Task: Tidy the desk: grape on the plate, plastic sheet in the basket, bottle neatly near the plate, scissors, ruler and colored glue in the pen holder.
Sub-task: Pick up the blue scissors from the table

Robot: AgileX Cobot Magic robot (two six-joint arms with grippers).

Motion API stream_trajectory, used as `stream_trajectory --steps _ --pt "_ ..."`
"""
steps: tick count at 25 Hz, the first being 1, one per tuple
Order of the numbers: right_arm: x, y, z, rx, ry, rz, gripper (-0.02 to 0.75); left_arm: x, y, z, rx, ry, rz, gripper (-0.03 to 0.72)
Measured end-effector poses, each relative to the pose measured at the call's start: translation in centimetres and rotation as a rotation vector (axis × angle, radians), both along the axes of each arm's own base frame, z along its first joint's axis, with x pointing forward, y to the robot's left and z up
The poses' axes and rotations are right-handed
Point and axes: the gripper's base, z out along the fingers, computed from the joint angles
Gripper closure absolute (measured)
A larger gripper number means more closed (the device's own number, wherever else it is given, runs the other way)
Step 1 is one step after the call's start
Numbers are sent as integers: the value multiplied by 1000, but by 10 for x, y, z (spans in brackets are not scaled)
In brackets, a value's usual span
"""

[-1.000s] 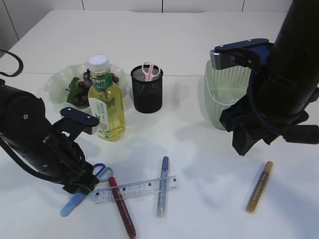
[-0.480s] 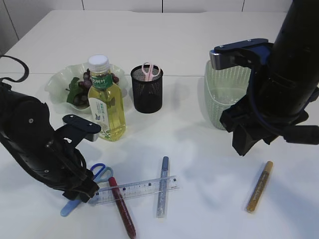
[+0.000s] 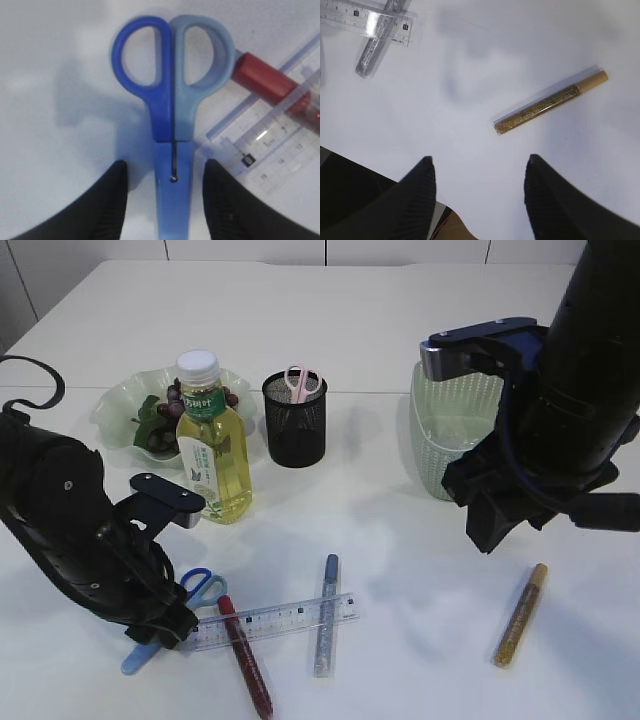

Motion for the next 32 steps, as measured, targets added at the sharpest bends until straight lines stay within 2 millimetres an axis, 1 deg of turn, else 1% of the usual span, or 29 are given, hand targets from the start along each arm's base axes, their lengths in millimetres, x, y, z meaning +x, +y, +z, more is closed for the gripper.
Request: stream_trajectory --steps 3,9,14,17,22,26,32 --pt "0 0 0 0 0 0 290 0 0 0 3 3 -11 340" --pt "0 0 0 1 -5 6 290 -4 -1 0 21 22 -57 433" --pt "1 0 0 4 -12 13 290 -10 -7 -1 37 40 -99 447" --pt "1 1 0 5 -14 13 290 -10 -7 -1 46 39 -114 462" --pt "1 1 0 5 -14 13 290 -11 -7 -1 54 46 -107 526" --pt "1 1 0 6 -17 13 290 -11 -7 -1 50 49 -70 539" --pt "2 1 0 6 -18 13 290 -11 -7 -1 51 53 -64 543"
